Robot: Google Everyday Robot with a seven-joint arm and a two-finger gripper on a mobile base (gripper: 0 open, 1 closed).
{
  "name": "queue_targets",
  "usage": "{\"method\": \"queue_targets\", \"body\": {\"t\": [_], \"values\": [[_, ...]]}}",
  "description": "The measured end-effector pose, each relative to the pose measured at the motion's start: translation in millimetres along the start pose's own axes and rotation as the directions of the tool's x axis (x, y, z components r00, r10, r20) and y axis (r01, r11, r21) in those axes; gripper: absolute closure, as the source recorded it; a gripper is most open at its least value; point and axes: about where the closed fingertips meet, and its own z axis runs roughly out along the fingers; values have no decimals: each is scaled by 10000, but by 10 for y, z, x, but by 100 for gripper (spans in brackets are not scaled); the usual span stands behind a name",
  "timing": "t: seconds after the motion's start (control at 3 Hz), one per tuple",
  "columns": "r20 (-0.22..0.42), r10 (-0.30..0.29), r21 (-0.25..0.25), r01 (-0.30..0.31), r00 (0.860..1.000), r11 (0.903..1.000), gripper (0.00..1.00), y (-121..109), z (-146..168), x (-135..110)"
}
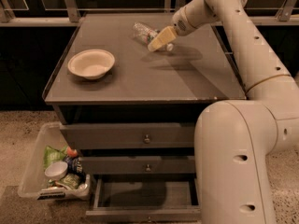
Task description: Place water bottle into bottom drawer
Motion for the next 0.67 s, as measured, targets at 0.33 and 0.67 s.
{"method": "queue_targets", "body": {"t": [0.33, 0.67], "values": [[-87, 52, -116, -53, 9999, 9999, 0, 14, 67, 28], [-276, 133, -323, -142, 9995, 9994, 0, 43, 149, 104]]}}
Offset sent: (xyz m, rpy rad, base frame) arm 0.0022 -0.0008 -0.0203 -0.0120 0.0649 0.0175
